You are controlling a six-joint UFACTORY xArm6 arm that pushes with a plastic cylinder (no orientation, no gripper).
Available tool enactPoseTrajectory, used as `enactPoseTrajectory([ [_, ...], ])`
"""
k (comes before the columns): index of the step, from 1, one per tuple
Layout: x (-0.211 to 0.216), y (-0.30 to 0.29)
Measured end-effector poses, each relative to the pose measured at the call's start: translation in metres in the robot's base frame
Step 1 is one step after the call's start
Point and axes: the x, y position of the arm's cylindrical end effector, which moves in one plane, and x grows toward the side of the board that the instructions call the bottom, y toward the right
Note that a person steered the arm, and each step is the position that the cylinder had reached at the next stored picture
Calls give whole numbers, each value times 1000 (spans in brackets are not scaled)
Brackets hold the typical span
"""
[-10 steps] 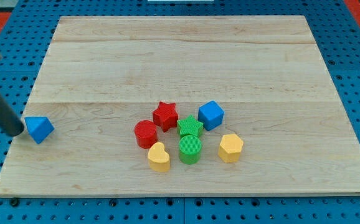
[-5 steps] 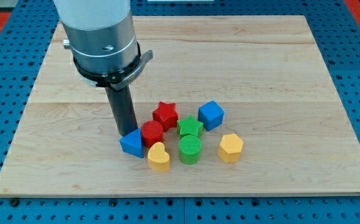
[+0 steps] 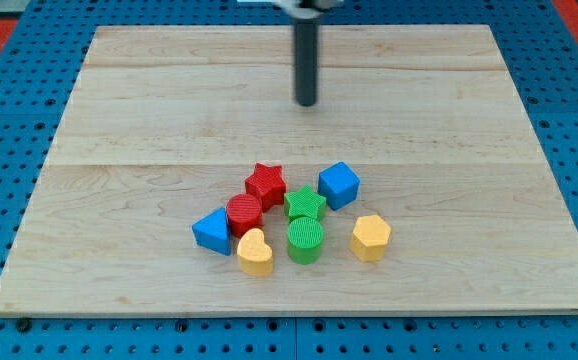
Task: Place the yellow hexagon vertically below the blue cube
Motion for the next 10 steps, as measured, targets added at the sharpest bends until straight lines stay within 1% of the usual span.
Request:
enactPoseTrajectory([
  [1,21,99],
  [2,75,167],
  [3,145,175],
  [4,210,158],
  [5,239,106],
  [6,243,35],
  [7,236,-3],
  [8,231,8],
  [9,229,51],
  [10,223,59],
])
